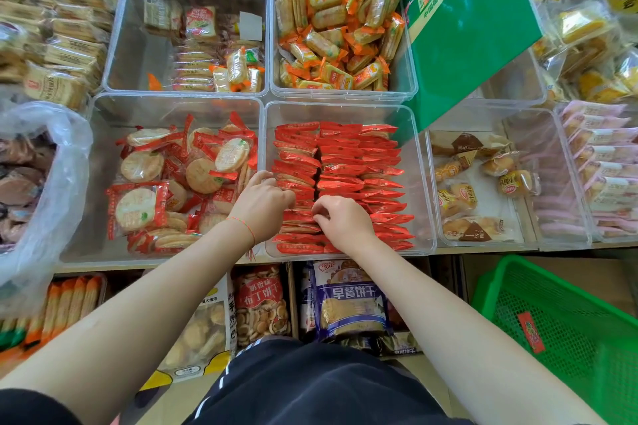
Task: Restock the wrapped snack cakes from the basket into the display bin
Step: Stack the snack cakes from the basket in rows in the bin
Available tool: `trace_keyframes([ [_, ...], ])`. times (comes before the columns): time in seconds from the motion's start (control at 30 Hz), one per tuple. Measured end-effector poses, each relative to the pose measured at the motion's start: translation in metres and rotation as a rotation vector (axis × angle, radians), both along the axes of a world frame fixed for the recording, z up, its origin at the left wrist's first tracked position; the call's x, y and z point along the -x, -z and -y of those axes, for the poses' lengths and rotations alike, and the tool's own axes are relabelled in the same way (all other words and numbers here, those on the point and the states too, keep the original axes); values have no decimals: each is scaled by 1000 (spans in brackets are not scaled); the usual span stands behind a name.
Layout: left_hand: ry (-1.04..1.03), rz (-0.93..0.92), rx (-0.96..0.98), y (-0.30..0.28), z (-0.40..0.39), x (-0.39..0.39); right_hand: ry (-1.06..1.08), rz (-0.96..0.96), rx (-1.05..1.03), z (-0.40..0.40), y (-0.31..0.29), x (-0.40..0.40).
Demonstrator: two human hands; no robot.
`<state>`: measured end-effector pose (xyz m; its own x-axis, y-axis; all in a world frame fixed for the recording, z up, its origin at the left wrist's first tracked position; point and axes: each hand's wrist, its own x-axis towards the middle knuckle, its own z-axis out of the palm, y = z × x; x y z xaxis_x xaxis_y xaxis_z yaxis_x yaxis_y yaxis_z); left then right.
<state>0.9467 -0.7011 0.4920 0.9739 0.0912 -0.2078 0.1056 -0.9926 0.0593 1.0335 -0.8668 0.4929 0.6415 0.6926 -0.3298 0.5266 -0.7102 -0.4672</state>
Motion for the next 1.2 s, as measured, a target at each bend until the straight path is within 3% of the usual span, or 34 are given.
trace_keyframes([
  [0.23, 38, -10, 10, -3, 0, 1, -61, 109, 110, -7, -1, 6],
  [0.6, 106, -50, -149, -6, 8, -5, -169, 151, 100, -7, -5, 8],
  [0.8, 191, -84, -83, -4, 8, -9, -181, 172, 39, -7, -7, 9],
  [1.2, 139, -84, -114, -1, 19, -15, -183, 237, 72, -15, 6, 15],
])
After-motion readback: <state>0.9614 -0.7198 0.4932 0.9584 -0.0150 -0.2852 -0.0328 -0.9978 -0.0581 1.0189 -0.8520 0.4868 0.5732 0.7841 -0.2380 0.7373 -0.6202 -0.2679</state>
